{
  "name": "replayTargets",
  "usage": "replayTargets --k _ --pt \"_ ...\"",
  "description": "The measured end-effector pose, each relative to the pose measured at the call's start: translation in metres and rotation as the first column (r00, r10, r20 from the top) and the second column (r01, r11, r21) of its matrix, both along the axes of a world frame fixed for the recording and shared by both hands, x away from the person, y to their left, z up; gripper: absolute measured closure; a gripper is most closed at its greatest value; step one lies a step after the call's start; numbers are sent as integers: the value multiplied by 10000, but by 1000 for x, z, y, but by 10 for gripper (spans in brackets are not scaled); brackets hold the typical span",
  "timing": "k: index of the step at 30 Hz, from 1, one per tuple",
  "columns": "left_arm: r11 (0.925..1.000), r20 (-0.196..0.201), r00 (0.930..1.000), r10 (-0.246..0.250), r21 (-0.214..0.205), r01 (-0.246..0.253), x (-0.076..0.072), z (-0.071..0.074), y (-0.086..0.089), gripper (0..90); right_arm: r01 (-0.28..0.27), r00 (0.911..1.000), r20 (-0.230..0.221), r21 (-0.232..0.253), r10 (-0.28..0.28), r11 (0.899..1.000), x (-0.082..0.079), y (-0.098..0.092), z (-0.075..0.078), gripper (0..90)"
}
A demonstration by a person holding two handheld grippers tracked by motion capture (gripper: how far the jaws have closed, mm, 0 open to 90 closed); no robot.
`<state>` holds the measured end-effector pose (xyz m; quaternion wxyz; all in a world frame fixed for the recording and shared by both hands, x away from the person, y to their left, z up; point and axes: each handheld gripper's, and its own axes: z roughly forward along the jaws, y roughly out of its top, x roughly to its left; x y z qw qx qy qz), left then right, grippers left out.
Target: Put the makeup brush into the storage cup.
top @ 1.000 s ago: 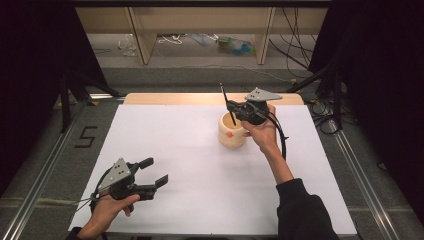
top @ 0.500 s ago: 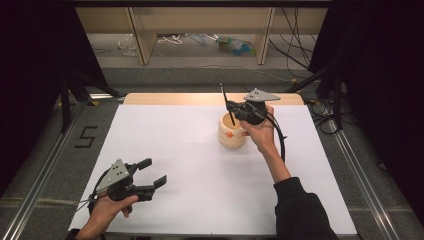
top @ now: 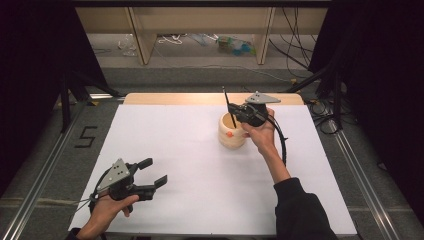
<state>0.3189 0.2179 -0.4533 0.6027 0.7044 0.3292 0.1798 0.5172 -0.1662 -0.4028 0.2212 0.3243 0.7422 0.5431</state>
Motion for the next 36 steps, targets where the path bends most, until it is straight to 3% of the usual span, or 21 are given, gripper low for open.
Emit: replayTargets --k 36 --pt "10000 104 9999 -66 56 65 1 1 1 178 295 9966 -762 -232 -312 9993 -3 -4 -20 839"
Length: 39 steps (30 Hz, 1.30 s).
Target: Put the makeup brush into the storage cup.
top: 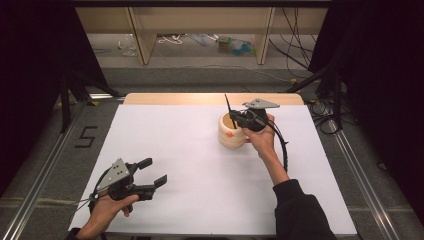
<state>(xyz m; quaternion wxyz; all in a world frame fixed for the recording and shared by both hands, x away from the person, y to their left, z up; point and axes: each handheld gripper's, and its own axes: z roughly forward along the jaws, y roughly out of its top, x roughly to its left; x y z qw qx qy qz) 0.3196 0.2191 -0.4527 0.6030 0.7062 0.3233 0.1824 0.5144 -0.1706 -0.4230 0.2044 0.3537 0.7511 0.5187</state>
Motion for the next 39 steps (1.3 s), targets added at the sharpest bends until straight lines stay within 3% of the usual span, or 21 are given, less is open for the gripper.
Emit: replayTargets --k 9,14,15,21,29,39 --pt "10000 27 10000 -6 14 6 0 0 1 178 100 9998 -168 -308 -105 9995 -2 0 -2 788" --pt "10000 5 10000 4 2 -4 0 0 1 178 296 9996 -44 -99 -296 9995 -5 -3 6 655" --pt "10000 10 10000 2 0 -2 0 0 1 178 335 9992 -231 -58 -336 9994 -7 -4 8 621" --pt "10000 18 10000 -6 10 6 0 0 0 178 402 9988 -271 58 -401 9992 -16 -5 19 460" --pt "10000 18 10000 6 11 -6 1 0 1 178 261 9996 -103 -110 -262 9996 -32 -7 31 386" --pt "10000 -20 10000 1 -26 -1 1 -1 0 178 438 9987 -248 -120 -440 9990 -50 -16 37 271"
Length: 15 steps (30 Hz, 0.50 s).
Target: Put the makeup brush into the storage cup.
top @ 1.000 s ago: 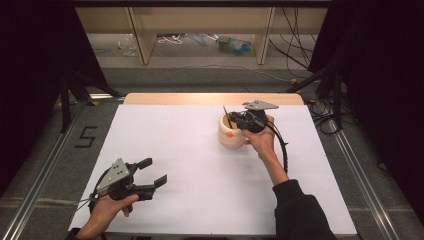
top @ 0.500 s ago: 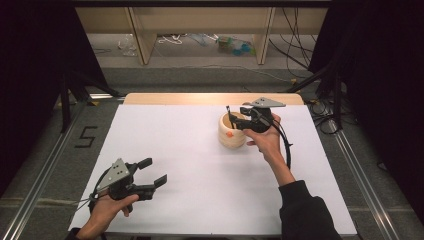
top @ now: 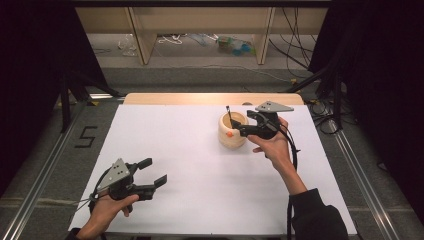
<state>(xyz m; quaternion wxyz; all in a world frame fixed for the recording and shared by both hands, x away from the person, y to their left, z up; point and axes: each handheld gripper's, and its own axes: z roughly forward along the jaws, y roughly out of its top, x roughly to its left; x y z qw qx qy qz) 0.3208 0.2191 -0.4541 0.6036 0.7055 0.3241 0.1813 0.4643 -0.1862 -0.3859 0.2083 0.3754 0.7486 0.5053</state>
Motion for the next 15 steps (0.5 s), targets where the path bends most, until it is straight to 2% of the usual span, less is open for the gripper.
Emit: replayTargets --k 3,4,8,10,11,12,13,14,15 --pt "10000 -18 10000 44 84 -43 0 1 0 178 60 10000 -52 50 -60 10000 -4 -1 -1 243" --pt "10000 -13 10000 21 75 -21 0 1 0 178 83 9998 -207 90 -81 9999 -6 0 -1 228" --pt "10000 -143 9999 49 -11 -49 0 0 -1 178 -65 9999 -112 55 65 10000 -11 -2 -2 223" --pt "10000 -36 10000 -59 54 59 2 -1 -1 178 -58 9998 -214 122 60 9999 -15 -2 -3 223" --pt "9999 -80 10000 -6 132 7 2 -1 -1 178 -86 9999 -57 87 86 9999 -16 -2 -4 223" --pt "9999 -82 10000 -2 115 3 2 -1 -2 178 -123 9996 -235 113 126 9999 -19 -2 -4 224" --pt "9999 -79 10000 4 108 -3 2 -1 -2 178 -110 9999 -38 110 110 9999 -19 -3 -5 224" --pt "9999 -64 10000 6 105 -6 2 0 -1 178 -176 9994 -283 233 183 9996 -21 -2 -4 225" --pt "9999 -55 10000 17 101 -17 2 0 -1 178 -212 9998 -36 186 213 9996 -21 -2 -5 224"
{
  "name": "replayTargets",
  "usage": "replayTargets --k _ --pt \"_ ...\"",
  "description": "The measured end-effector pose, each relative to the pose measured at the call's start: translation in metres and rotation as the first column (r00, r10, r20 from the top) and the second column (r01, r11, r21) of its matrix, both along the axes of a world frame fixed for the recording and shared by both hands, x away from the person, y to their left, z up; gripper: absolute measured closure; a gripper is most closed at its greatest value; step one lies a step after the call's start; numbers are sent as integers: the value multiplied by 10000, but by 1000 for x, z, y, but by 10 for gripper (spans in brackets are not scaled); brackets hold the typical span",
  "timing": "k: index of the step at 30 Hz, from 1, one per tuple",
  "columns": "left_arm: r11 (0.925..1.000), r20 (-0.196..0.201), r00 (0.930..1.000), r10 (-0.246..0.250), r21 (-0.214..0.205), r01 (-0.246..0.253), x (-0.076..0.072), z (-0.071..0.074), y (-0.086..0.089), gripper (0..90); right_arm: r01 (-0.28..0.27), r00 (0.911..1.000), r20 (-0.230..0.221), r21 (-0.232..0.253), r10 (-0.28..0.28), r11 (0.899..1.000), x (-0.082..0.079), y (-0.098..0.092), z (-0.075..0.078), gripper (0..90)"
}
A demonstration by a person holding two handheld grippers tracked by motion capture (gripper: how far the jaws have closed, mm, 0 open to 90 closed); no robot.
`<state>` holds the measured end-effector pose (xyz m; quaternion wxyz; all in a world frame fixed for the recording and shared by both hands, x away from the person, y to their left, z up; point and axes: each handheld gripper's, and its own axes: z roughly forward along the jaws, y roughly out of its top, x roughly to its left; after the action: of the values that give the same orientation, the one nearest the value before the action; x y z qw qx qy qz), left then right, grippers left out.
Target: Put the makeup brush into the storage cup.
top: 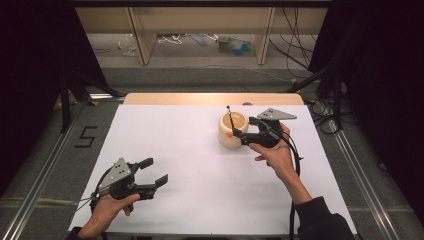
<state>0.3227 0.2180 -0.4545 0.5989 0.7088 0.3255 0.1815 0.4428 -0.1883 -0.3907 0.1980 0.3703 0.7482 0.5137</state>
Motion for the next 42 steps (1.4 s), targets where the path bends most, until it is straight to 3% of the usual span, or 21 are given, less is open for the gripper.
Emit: replayTargets --k 12,18,19,21,24,29,31,38,42 --pt "10000 -85 9999 80 -16 -80 1 -1 1 178 -326 9995 39 344 325 9989 -15 2 -2 198" --pt "10000 -111 9999 58 -31 -59 3 -1 -1 178 -429 9991 28 187 429 9989 -17 1 -7 197" --pt "10000 -103 9999 31 -9 -31 3 -1 -1 178 -399 9990 -169 255 403 9989 -19 2 -8 196" --pt "10000 -117 9999 3 20 -2 4 -2 -1 178 -415 9991 -27 247 416 9988 -19 1 -10 192" --pt "10000 -177 9998 72 -51 -73 5 -2 -2 178 -506 9983 -295 135 509 9986 -21 1 -11 184" --pt "9999 -20 10000 -77 84 78 5 -1 -3 178 -505 9986 -160 137 507 9986 -24 -1 -14 182" --pt "9999 -46 10000 -69 110 69 5 -1 -4 178 -454 9983 -362 40 455 9990 -28 -3 -14 181" --pt "9999 49 9999 -100 47 100 3 0 -3 178 -390 9991 -174 189 394 9991 -37 -8 -16 181" --pt "9998 88 9998 -197 88 196 2 1 -5 178 -397 9986 -344 210 404 9990 -42 -9 -19 181"
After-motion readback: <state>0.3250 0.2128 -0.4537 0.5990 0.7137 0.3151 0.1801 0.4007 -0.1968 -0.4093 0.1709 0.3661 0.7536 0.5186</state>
